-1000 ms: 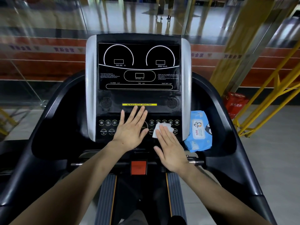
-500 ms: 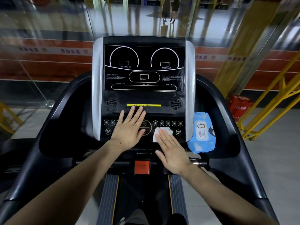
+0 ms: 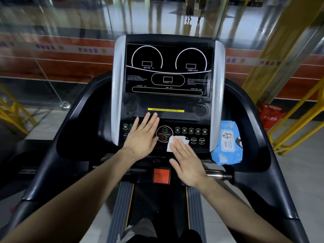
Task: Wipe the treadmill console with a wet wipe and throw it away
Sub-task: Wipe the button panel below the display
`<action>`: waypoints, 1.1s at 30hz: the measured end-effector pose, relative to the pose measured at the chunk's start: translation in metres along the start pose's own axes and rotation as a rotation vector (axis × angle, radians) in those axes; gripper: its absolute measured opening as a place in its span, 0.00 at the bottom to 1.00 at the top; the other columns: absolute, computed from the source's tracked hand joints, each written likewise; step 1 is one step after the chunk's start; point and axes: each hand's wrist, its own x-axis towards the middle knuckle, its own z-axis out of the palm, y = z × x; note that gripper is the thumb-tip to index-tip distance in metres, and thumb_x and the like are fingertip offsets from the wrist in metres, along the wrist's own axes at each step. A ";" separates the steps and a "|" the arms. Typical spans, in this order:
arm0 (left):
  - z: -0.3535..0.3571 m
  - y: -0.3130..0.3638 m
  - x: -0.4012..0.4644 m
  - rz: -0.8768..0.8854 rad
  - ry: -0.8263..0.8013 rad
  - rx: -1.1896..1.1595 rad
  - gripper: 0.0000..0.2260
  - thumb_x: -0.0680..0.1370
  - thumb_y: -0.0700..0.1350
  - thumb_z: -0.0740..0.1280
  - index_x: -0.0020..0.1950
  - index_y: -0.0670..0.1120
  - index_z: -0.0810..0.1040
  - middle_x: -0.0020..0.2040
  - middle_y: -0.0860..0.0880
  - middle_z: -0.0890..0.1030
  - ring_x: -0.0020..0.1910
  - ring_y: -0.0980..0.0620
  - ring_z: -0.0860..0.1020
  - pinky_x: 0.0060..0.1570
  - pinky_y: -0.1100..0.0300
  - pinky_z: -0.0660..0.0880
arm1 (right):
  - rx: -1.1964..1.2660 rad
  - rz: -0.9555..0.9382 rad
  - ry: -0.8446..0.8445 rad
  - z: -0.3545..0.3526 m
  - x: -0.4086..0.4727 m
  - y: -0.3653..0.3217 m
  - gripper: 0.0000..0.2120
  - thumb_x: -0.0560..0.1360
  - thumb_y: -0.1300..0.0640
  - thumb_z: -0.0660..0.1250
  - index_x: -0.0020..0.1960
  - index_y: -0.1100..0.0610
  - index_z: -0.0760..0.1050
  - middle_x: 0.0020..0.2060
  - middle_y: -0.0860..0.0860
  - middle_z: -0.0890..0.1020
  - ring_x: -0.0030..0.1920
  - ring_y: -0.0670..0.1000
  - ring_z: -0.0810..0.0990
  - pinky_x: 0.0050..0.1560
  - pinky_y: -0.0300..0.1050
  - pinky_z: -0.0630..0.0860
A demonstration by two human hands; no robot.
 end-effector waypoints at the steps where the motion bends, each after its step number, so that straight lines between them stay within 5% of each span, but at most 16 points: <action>1: 0.000 -0.002 -0.002 -0.003 0.002 -0.002 0.31 0.86 0.55 0.52 0.85 0.46 0.44 0.85 0.50 0.40 0.84 0.48 0.38 0.82 0.41 0.43 | -0.003 -0.001 -0.004 -0.002 0.003 0.000 0.33 0.86 0.37 0.40 0.86 0.53 0.47 0.85 0.48 0.43 0.84 0.44 0.38 0.84 0.53 0.48; 7: -0.002 -0.015 -0.002 0.017 0.004 0.005 0.31 0.86 0.54 0.53 0.85 0.46 0.44 0.85 0.49 0.42 0.84 0.48 0.39 0.82 0.41 0.42 | 0.022 0.087 0.050 -0.027 0.059 -0.017 0.33 0.85 0.36 0.40 0.86 0.51 0.44 0.85 0.46 0.41 0.83 0.43 0.35 0.83 0.46 0.38; 13: -0.005 -0.034 -0.012 0.024 0.007 -0.023 0.31 0.86 0.54 0.53 0.85 0.45 0.46 0.85 0.49 0.43 0.84 0.48 0.40 0.82 0.41 0.43 | 0.004 0.013 -0.009 0.000 0.022 -0.038 0.33 0.87 0.38 0.42 0.86 0.54 0.48 0.85 0.48 0.45 0.84 0.45 0.39 0.84 0.52 0.48; 23: -0.010 -0.063 -0.028 0.048 0.000 -0.040 0.30 0.86 0.52 0.53 0.85 0.44 0.46 0.85 0.48 0.43 0.84 0.48 0.40 0.82 0.40 0.43 | 0.038 0.140 0.024 -0.018 0.071 -0.059 0.32 0.87 0.37 0.42 0.86 0.51 0.42 0.84 0.46 0.39 0.83 0.43 0.35 0.83 0.46 0.38; 29: -0.008 -0.077 -0.039 0.042 0.011 -0.075 0.30 0.86 0.52 0.54 0.85 0.44 0.47 0.85 0.49 0.44 0.84 0.47 0.41 0.82 0.40 0.43 | 0.009 0.081 -0.068 0.010 0.036 -0.081 0.36 0.85 0.35 0.36 0.86 0.53 0.48 0.85 0.47 0.44 0.84 0.44 0.39 0.84 0.52 0.49; 33: -0.007 -0.086 -0.044 0.045 0.032 -0.053 0.32 0.85 0.53 0.56 0.85 0.44 0.48 0.86 0.48 0.46 0.84 0.46 0.41 0.82 0.39 0.45 | 0.003 0.081 -0.046 -0.007 0.062 -0.084 0.37 0.84 0.33 0.36 0.86 0.52 0.48 0.85 0.46 0.44 0.83 0.42 0.38 0.84 0.49 0.46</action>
